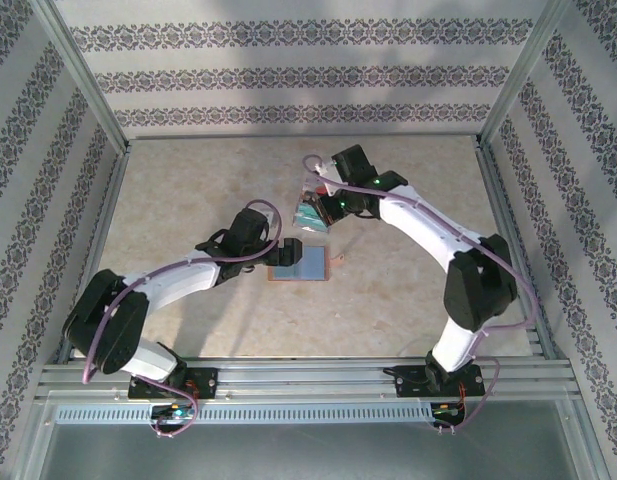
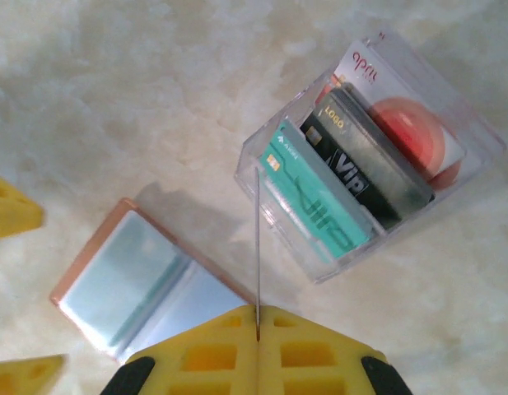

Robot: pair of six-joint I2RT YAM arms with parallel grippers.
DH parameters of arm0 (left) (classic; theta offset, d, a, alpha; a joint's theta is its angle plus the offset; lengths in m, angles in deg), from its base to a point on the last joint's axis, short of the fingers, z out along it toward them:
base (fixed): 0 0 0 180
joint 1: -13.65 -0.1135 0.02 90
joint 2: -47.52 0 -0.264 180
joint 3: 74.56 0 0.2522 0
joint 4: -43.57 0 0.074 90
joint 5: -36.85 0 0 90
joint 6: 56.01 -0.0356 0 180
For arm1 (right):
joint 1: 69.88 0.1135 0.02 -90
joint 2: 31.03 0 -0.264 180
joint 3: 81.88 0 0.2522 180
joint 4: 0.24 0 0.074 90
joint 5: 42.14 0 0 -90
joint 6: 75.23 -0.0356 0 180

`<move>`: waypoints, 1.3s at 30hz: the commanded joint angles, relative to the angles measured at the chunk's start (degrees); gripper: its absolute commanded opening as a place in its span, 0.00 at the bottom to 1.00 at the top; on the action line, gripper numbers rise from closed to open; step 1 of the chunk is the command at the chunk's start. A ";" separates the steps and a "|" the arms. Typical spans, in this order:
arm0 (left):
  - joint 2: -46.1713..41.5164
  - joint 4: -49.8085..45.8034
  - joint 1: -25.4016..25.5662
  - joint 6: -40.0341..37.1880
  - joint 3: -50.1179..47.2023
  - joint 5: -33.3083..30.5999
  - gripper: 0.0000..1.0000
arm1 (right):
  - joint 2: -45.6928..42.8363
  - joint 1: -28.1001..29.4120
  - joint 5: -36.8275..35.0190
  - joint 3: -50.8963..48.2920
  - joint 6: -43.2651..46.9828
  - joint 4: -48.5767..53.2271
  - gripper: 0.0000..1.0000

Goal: Take the credit cards out of the card holder

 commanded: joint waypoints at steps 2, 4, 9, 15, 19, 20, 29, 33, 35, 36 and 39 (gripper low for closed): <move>-4.24 -3.68 -1.01 -1.37 -1.95 -5.08 0.99 | 4.75 -0.56 -4.10 6.97 13.56 7.41 0.00; -5.54 -4.08 -1.42 -1.33 -2.57 -6.15 0.99 | 5.93 -0.55 -4.93 8.55 16.69 7.53 0.00; -7.55 -5.79 -2.95 -0.89 -3.19 -7.34 0.99 | 8.49 -1.27 -5.28 11.34 23.43 6.76 0.00; -10.68 -5.70 -4.56 -0.13 -5.06 -7.94 0.99 | 12.14 -2.72 -3.28 15.47 28.26 7.06 0.00; -12.43 -6.38 -5.51 0.02 -5.96 -8.66 0.99 | 14.41 -3.18 -2.18 18.08 30.53 7.85 0.00; -12.77 -6.69 -5.76 0.07 -6.18 -8.79 0.99 | 14.99 -3.26 -1.83 18.80 31.00 7.99 0.01; -14.78 -7.40 -8.59 1.94 -8.05 -9.10 0.99 | 20.02 -3.60 -0.64 24.22 33.88 10.51 0.01; -15.07 -7.64 -9.66 2.49 -8.46 -8.71 0.99 | 22.40 -3.64 -0.44 26.78 34.82 12.31 0.01; -15.08 -7.75 -10.14 2.75 -8.43 -8.38 0.99 | 23.55 -3.70 -0.14 28.18 35.21 13.35 0.01; -15.04 -7.75 -10.40 2.93 -8.49 -8.27 0.99 | 24.10 -3.72 -0.16 28.82 35.49 13.67 0.01; -15.04 -7.75 -10.97 3.02 -8.55 -7.59 0.99 | 25.42 -3.90 -0.18 30.49 35.75 14.52 0.01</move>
